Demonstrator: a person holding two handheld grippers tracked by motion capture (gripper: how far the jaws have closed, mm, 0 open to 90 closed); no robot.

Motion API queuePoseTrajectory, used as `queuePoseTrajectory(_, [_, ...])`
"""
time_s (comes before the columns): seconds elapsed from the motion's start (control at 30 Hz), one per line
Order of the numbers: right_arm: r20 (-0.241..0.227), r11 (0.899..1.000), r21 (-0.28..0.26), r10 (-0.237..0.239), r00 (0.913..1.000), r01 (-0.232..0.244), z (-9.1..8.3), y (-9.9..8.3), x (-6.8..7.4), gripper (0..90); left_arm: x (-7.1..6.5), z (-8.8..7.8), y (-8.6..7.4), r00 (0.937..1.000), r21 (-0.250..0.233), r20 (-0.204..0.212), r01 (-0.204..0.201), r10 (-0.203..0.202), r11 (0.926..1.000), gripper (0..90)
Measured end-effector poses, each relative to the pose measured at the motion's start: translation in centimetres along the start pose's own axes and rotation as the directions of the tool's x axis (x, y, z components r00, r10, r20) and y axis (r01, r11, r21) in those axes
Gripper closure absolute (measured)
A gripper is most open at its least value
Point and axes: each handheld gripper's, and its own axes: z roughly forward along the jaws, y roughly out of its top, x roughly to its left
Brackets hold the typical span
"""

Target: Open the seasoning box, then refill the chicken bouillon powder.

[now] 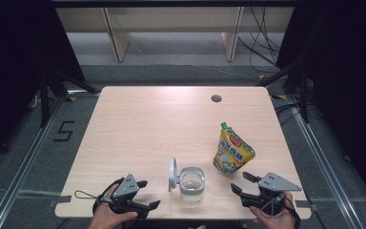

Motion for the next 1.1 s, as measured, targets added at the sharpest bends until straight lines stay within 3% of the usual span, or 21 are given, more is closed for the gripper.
queuePoseTrajectory(0.03, [0.000, 1.000, 0.012, -0.022, 0.9998, 0.022, 0.0, -0.1, -0.4, 35.0, 0.0, -0.1, 0.0, 1.0000, 0.009, -0.004, -0.001, 0.001, 1.0000, 17.3])
queuePoseTrajectory(0.07, [0.004, 1.000, 0.012, 0.014, 0.9999, -0.014, 0.1, -0.4, -0.5, 32.6, -0.2, 0.0, 0.0, 0.9995, -0.007, -0.003, 0.030, -0.030, 0.9995, 17.2])
queuePoseTrajectory(0.17, [0.010, 1.000, 0.006, 0.000, 1.0000, 0.000, 0.3, -0.5, -0.9, 30.1, 0.0, 0.0, 0.0, 1.0000, 0.000, 0.002, -0.007, 0.007, 1.0000, 17.2])
queuePoseTrajectory(0.27, [0.017, 1.000, -0.005, 0.018, 0.9997, -0.018, 0.4, -0.6, -1.1, 25.5, -0.1, 0.0, 0.0, 0.9999, 0.003, 0.002, -0.011, 0.011, 0.9999, 17.2])
queuePoseTrajectory(0.33, [0.028, 1.000, -0.003, 0.009, 0.9996, -0.009, 0.4, -0.7, -1.3, 25.0, -0.1, 0.0, 0.1, 0.9999, 0.009, 0.007, -0.010, 0.010, 0.9999, 17.2])
queuePoseTrajectory(0.43, [0.050, 1.000, -0.015, 0.023, 0.9985, -0.022, 0.4, -0.9, -1.6, 19.8, -0.4, 0.0, 0.0, 0.9996, 0.001, 0.007, 0.027, -0.027, 0.9996, 17.2])
queuePoseTrajectory(0.47, [0.054, 1.000, -0.016, 0.008, 0.9985, -0.007, 0.6, -0.9, -1.8, 19.6, -0.4, 0.0, 0.1, 0.9996, 0.001, 0.005, 0.028, -0.028, 0.9996, 17.2])
queuePoseTrajectory(0.5, [0.052, 1.000, -0.012, 0.011, 0.9986, -0.010, 0.6, -1.0, -1.8, 18.4, -0.2, 0.0, 0.1, 1.0000, 0.011, 0.003, -0.001, 0.001, 0.9999, 17.2])
queuePoseTrajectory(0.53, [0.061, 1.000, -0.012, 0.006, 0.9981, -0.005, 0.6, -1.0, -1.9, 16.9, -0.3, 0.0, 0.0, 0.9999, 0.015, 0.005, 0.013, -0.013, 0.9998, 17.2])
queuePoseTrajectory(0.6, [0.060, 1.000, -0.008, 0.011, 0.9982, -0.011, 0.9, -1.1, -1.9, 16.4, -0.2, 0.0, 0.0, 1.0000, 0.013, -0.003, -0.008, 0.008, 0.9999, 17.1])
queuePoseTrajectory(0.63, [0.056, 0.999, -0.003, 0.042, 0.9975, -0.042, 0.9, -1.1, -1.7, 16.3, -0.5, 0.1, -0.1, 0.9998, -0.011, 0.007, 0.019, -0.019, 0.9998, 17.2])
queuePoseTrajectory(0.67, [0.062, 0.999, -0.016, 0.033, 0.9976, -0.032, 1.1, -1.1, -2.0, 16.1, -0.5, 0.1, -0.1, 0.9999, -0.011, 0.006, 0.016, -0.016, 0.9998, 17.1])
queuePoseTrajectory(0.7, [0.062, 0.999, -0.016, 0.033, 0.9976, -0.032, 1.1, -1.1, -2.0, 16.1, -0.3, 0.1, 0.0, 0.9998, -0.011, 0.011, -0.015, 0.015, 0.9998, 17.1])
queuePoseTrajectory(0.73, [0.056, 1.000, -0.025, 0.008, 0.9984, -0.006, 1.4, -1.0, -2.2, 16.1, -0.4, 0.0, 0.0, 0.9999, -0.008, 0.011, -0.006, 0.006, 1.0000, 17.1])
queuePoseTrajectory(0.77, [0.062, 0.999, -0.021, 0.032, 0.9976, -0.031, 1.5, -1.0, -2.2, 15.8, -0.4, 0.0, 0.0, 0.9999, -0.003, 0.010, -0.002, 0.002, 1.0000, 17.0])
queuePoseTrajectory(0.83, [0.059, 0.999, -0.035, 0.005, 0.9982, -0.003, 1.9, -1.0, -2.6, 15.8, -0.5, 0.0, 0.0, 1.0000, 0.002, 0.000, 0.008, -0.008, 1.0000, 16.6])
queuePoseTrajectory(0.9, [0.062, 0.999, -0.022, 0.034, 0.9975, -0.032, 2.3, -1.0, -2.3, 15.8, -0.5, 0.0, -0.1, 1.0000, 0.000, -0.002, 0.009, -0.009, 1.0000, 16.6])
queuePoseTrajectory(0.93, [0.059, 1.000, -0.026, 0.012, 0.9982, -0.011, 2.5, -1.0, -2.4, 15.8, -0.6, 0.2, -0.1, 0.9998, -0.011, 0.006, 0.018, -0.018, 0.9998, 16.5])
queuePoseTrajectory(1.0, [0.054, 0.999, -0.036, 0.025, 0.9982, -0.023, 2.7, -1.0, -2.3, 15.8, -0.5, 0.1, -0.1, 1.0000, -0.001, -0.001, 0.006, -0.006, 1.0000, 16.5])
queuePoseTrajectory(1.03, [0.045, 0.999, -0.046, 0.003, 0.9990, -0.001, 2.9, -1.0, -2.4, 15.8, -0.5, 0.1, -0.1, 1.0000, 0.003, 0.004, 0.006, -0.006, 1.0000, 16.5])
queuePoseTrajectory(1.1, [0.048, 0.998, -0.061, 0.008, 0.9988, -0.005, 3.2, -1.0, -2.4, 15.9, -0.5, 0.1, -0.1, 1.0000, 0.008, 0.001, 0.003, -0.003, 1.0000, 16.5])
